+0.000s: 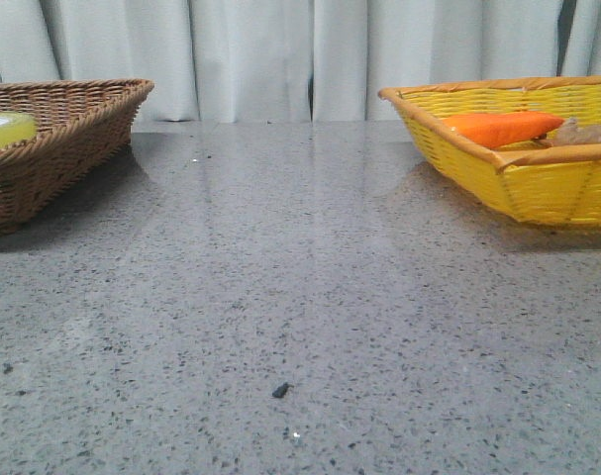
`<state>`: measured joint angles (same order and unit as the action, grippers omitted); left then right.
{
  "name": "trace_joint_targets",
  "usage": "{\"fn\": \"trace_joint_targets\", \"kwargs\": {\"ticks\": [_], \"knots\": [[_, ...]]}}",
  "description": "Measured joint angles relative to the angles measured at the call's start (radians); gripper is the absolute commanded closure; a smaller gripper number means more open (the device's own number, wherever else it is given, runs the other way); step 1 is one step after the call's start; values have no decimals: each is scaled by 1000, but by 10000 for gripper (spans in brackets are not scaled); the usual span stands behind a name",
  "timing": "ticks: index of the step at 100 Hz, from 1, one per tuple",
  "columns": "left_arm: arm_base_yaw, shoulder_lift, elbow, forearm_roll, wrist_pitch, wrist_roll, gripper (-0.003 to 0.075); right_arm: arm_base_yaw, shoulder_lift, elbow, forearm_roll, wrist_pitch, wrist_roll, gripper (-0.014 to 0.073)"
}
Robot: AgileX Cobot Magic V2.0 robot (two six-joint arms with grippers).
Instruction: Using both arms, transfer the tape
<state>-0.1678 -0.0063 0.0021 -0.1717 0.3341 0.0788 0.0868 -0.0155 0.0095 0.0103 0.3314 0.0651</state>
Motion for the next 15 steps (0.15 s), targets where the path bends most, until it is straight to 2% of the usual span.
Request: {"fn": "trace_joint_targets", "kwargs": {"ticks": [15], "knots": [[0, 0, 0, 0, 0, 0, 741, 0, 0, 0, 0, 0, 0, 668]]}}
